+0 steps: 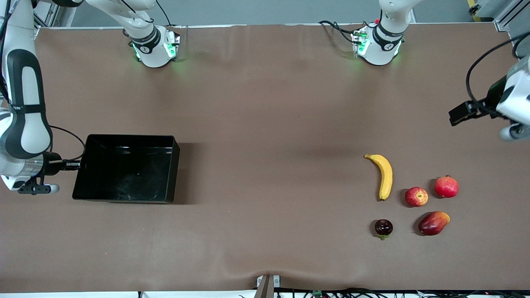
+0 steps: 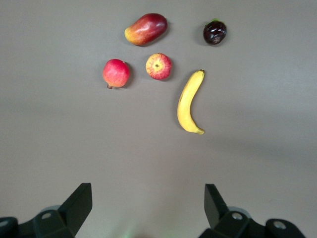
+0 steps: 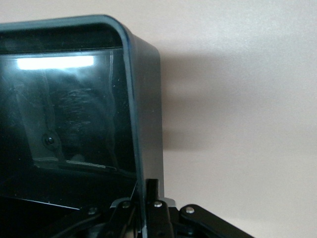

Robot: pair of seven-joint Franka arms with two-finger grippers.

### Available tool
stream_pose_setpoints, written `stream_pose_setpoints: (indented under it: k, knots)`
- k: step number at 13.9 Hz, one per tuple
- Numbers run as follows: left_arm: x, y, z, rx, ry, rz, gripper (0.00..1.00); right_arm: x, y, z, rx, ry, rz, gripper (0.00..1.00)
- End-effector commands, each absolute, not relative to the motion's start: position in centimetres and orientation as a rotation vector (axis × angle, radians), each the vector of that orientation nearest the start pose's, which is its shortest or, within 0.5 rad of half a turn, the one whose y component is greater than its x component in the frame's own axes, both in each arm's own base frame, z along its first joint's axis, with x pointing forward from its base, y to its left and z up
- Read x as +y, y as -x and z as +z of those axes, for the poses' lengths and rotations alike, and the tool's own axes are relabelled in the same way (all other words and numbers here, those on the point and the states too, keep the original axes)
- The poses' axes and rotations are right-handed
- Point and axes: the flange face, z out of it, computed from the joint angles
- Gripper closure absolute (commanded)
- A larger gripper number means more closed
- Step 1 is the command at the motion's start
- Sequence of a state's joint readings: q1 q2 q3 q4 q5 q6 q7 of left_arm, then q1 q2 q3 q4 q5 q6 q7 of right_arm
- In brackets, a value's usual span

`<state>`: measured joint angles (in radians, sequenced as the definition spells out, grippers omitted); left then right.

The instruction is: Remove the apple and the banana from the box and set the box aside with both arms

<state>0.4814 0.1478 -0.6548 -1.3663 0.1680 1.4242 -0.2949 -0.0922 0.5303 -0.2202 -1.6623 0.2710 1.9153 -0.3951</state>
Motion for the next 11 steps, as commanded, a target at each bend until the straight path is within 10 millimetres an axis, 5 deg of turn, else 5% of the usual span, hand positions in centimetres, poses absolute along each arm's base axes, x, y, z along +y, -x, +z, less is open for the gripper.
stream_pose_setpoints:
  k: [1, 10, 11]
  knots:
    - [-3.4, -56.3, 65.4, -0.173, 3.073, 0.064, 0.00, -18.7, -62.3, 27.8, 0.007, 2.895, 0.287, 1.00]
    - [-1.9, -53.2, 65.5, -0.129, 3.109, 0.099, 0.00, -20.2, -62.4, 26.2, -0.006, 2.916, 0.249, 1.00]
    - [-1.9, -53.2, 65.3, -0.128, 3.109, 0.106, 0.00, -20.1, -62.4, 26.2, -0.009, 2.915, 0.246, 0.82]
